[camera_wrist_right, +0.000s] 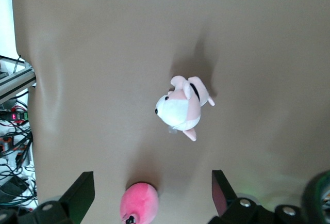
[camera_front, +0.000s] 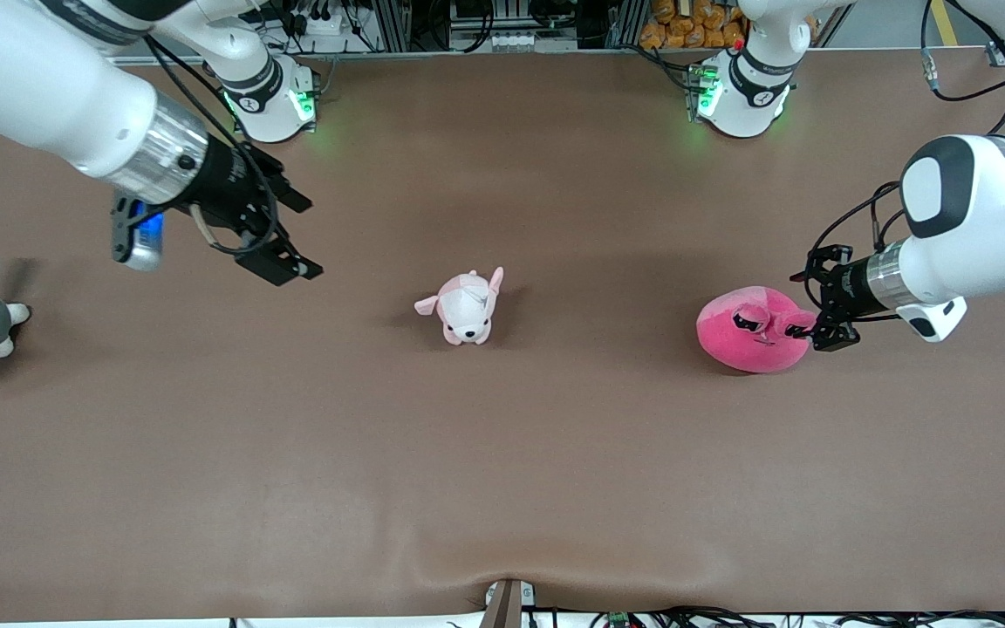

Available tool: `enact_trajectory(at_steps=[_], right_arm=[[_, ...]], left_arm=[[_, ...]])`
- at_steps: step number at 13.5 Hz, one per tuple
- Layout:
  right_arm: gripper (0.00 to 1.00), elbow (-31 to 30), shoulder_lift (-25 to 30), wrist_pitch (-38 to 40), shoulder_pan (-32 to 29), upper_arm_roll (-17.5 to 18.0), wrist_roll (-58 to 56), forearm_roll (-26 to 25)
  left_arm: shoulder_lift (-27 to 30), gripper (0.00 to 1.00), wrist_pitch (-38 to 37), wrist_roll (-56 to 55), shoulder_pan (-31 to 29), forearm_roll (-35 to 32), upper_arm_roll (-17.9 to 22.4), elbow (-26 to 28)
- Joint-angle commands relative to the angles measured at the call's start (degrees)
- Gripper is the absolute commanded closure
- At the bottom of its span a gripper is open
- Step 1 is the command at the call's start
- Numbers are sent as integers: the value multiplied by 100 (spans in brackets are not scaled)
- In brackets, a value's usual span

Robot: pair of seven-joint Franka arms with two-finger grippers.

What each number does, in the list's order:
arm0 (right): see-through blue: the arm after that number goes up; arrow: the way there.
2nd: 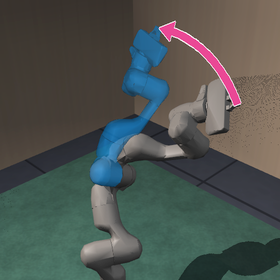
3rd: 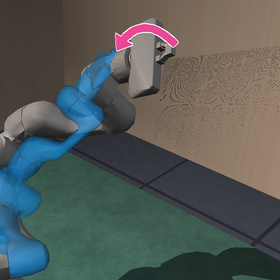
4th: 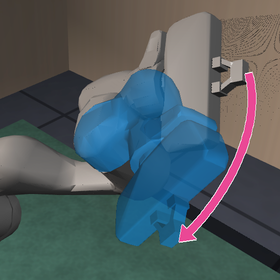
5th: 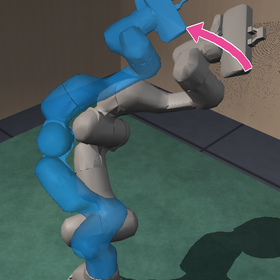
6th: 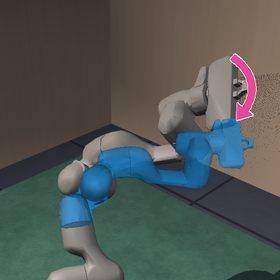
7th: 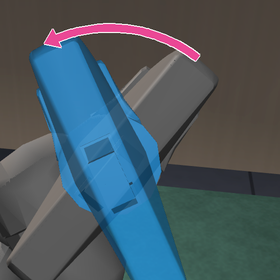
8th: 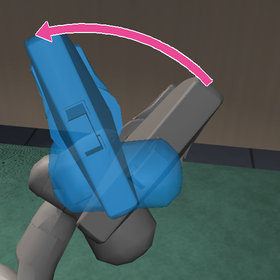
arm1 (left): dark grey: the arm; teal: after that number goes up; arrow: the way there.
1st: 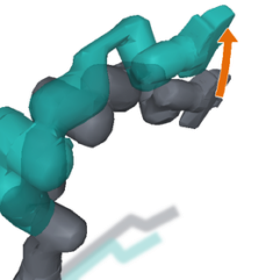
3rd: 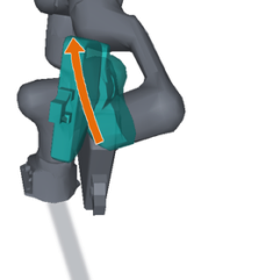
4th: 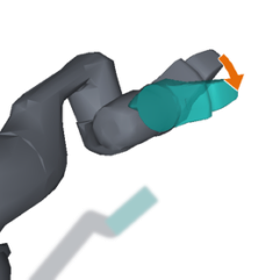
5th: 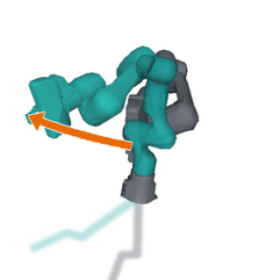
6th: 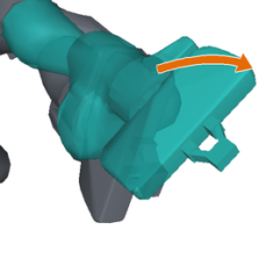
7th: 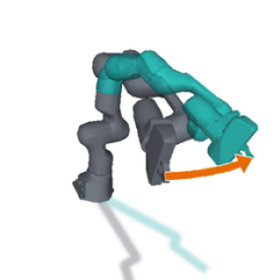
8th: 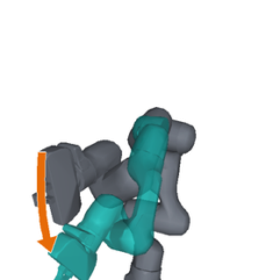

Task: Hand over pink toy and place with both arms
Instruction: 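Reach the left gripper down to the pink plush while the right gripper advances, then close the left gripper on the pink plush's ear and lift it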

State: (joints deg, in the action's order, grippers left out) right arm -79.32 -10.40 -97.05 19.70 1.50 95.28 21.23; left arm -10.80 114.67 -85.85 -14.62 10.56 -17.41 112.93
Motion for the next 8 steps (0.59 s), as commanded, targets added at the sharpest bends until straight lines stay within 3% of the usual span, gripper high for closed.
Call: enact_trajectory(at_steps=[1,5,8], right_arm=[[0,127,-128,-234,113,-54,289,75],[0,127,-137,-314,166,-63,307,75],[0,136,-137,-314,175,-63,552,75]], left_arm=[[-202,0,222,-99,-41,113,-17,53],[-493,0,530,-99,-76,104,-17,62],[-651,36,680,-99,-67,104,-17,53]])
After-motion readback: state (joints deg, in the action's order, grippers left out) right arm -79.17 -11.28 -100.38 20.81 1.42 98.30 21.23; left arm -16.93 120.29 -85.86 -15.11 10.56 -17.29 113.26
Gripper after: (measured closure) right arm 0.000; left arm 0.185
